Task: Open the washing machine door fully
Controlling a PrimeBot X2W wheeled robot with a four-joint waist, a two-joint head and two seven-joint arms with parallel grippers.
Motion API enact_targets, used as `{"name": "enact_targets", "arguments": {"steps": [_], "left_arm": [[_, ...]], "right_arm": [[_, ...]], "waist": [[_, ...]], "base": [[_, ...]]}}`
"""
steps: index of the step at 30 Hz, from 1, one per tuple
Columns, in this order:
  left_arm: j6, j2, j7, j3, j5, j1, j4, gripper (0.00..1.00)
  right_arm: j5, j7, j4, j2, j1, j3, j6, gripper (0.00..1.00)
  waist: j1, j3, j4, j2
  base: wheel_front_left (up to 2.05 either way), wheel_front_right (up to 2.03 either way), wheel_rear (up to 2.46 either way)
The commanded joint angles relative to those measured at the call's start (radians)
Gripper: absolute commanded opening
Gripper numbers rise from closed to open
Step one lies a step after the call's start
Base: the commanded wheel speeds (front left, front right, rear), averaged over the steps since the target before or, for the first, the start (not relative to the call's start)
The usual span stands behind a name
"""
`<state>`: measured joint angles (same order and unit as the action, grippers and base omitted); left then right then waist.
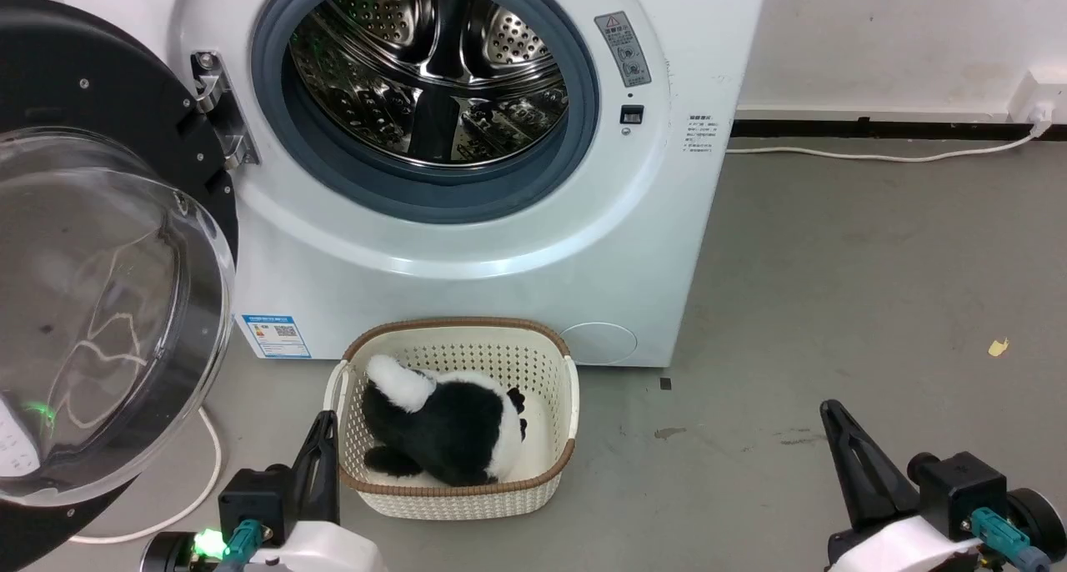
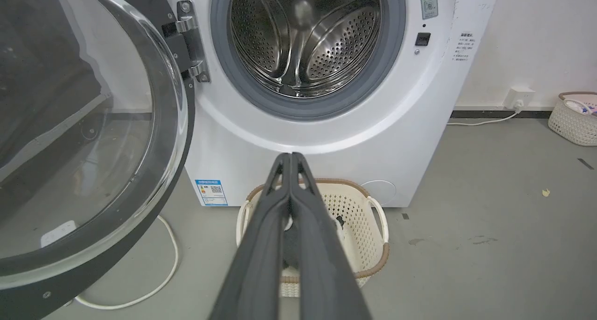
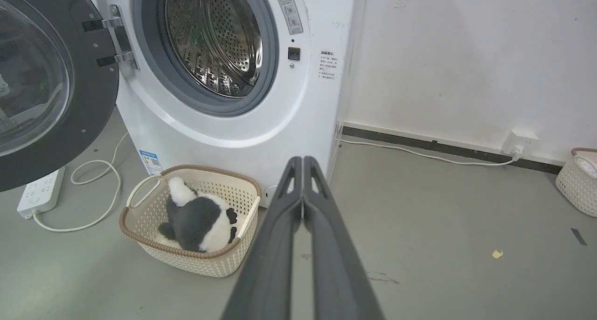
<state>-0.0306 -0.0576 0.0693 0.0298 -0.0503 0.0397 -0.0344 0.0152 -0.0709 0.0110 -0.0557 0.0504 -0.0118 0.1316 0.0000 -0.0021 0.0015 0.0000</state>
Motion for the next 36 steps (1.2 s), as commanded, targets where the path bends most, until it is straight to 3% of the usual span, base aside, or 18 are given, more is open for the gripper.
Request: {"name": "enact_targets", "arguments": {"steps": [1, 36], "left_arm": [[0.007, 0.000, -0.006, -0.003, 0.010, -0.015, 0.006, 0.00], [0.031, 0.007, -0.069, -0.030, 0.050, -0.040, 0.034, 0.00]], "right_arm": [[-0.009, 0.007, -0.002, 0.004, -0.016, 0.002, -0.001, 0.00], [-0.015, 0.071, -0.011, 0.005, -0.050, 0.012, -0.001, 0.00]], "waist": [[0.0000, 0.000, 0.000, 0.0000], [0.0000, 0.002, -0.001, 0.0000]], "base": [[0.00, 0.00, 0.00], [0.00, 0.00, 0.00]]}}
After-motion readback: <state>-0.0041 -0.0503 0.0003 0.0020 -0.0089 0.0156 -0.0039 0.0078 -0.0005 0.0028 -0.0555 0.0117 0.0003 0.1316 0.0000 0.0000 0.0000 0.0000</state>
